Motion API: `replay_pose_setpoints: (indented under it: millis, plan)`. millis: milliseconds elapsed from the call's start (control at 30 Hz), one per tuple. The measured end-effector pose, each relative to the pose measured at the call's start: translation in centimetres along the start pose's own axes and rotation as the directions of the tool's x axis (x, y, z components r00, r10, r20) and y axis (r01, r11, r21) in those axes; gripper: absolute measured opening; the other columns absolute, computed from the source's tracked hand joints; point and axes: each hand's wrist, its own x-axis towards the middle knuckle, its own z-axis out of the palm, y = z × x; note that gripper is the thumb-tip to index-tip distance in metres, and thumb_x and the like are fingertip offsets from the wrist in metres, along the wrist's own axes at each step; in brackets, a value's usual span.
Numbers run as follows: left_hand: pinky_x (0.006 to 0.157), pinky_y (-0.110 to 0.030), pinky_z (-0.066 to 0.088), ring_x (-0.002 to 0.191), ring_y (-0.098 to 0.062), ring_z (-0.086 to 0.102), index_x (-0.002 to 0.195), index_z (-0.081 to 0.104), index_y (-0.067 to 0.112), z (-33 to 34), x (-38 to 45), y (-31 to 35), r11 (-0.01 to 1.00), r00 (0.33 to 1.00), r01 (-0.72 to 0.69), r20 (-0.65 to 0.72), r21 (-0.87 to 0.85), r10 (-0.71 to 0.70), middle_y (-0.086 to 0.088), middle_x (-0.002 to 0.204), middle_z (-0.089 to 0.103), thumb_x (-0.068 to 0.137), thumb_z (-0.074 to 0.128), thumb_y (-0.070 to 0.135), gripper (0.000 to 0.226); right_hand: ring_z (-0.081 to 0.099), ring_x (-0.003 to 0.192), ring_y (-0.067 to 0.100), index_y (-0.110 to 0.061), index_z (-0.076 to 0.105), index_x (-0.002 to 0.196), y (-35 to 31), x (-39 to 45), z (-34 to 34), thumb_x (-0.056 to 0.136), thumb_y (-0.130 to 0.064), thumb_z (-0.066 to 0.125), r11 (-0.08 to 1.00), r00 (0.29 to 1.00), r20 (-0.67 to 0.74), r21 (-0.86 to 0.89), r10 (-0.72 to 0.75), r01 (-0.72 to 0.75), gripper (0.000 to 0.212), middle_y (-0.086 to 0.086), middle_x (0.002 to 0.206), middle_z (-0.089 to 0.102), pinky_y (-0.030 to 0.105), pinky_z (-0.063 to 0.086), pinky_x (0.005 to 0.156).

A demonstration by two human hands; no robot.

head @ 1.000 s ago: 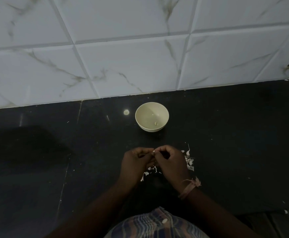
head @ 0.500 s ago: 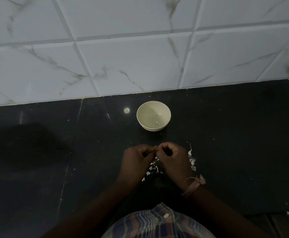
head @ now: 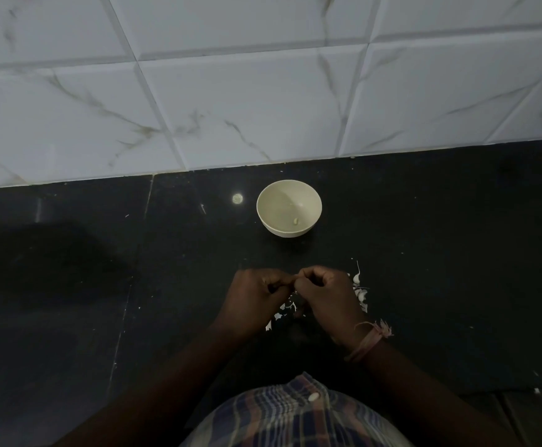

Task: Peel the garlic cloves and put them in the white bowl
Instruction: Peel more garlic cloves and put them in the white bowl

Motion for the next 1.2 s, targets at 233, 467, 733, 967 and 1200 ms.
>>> replay_pose_setpoints:
  millis: [233, 467, 733, 967, 1200]
  plan:
    - [0.08, -0.034, 0.062, 0.085, -0.028, 0.077, 0.098, 0.078, 0.004, 0.0, -0.2, 1.2, 0.828, 0.962, 0.263, 0.066, -0.496, -0.267, -0.012, 0.09, 0.079, 0.091, 0.071, 0.001, 0.01, 0.052, 0.043, 0.019, -0.002, 0.067, 0.084, -1.2, 0.2, -0.6, 0.093, -0.003, 0.061, 0.998, 0.996, 0.08, 0.042, 0.033, -0.036, 0.011, 0.004, 0.054, 0.056, 0.027, 0.049, 0.044]
    - [0.071, -0.031, 0.06, 0.08, -0.028, 0.074, 0.101, 0.073, -0.001, 2.0, -1.4, 1.0, 0.583, 0.892, 0.355, 0.077, -0.731, -0.446, -0.021, 0.094, 0.077, 0.094, 0.065, -0.002, 0.011, 0.049, 0.042, 0.02, -0.003, 0.065, 0.086, 0.4, -0.2, 0.2, 0.096, -0.006, 0.06, 0.984, 0.994, 0.023, 0.138, 0.111, -0.113, 0.012, 0.007, 0.054, 0.052, 0.027, 0.045, 0.043]
    - [0.084, -0.03, 0.062, 0.093, -0.023, 0.073, 0.117, 0.065, -0.003, 2.6, -1.7, 0.3, 0.241, 0.843, 0.291, 0.129, -0.926, -0.522, -0.017, 0.105, 0.074, 0.081, 0.069, 0.008, 0.037, 0.047, 0.045, 0.015, -0.008, 0.063, 0.081, 1.3, -0.5, 1.3, 0.098, -0.007, 0.055, 0.928, 0.978, 0.024, 0.313, 0.206, -0.203, 0.019, 0.005, 0.056, 0.05, 0.03, 0.044, 0.047]
    - [0.079, -0.027, 0.062, 0.097, -0.021, 0.075, 0.114, 0.064, 0.004, 2.1, -1.7, -0.7, 0.116, 0.817, 0.285, 0.177, -0.951, -0.549, -0.015, 0.107, 0.075, 0.092, 0.06, 0.003, 0.022, 0.058, 0.052, 0.017, -0.007, 0.063, 0.087, 1.8, -0.8, 0.6, 0.096, -0.006, 0.058, 0.967, 0.984, -0.028, 0.193, 0.177, -0.169, 0.01, 0.007, 0.064, 0.061, 0.035, 0.053, 0.053]
    - [0.072, -0.024, 0.061, 0.086, -0.018, 0.073, 0.124, 0.061, -0.002, 2.0, -2.0, -1.0, 0.056, 0.779, 0.368, 0.275, -0.928, -0.563, -0.014, 0.099, 0.074, 0.098, 0.055, 0.002, 0.027, 0.072, 0.072, 0.018, -0.024, 0.066, 0.084, 3.0, -0.2, 0.7, 0.092, -0.013, 0.062, 0.976, 0.985, -0.171, -0.219, -0.036, -0.003, 0.014, 0.0, 0.081, 0.072, 0.046, 0.062, 0.07]
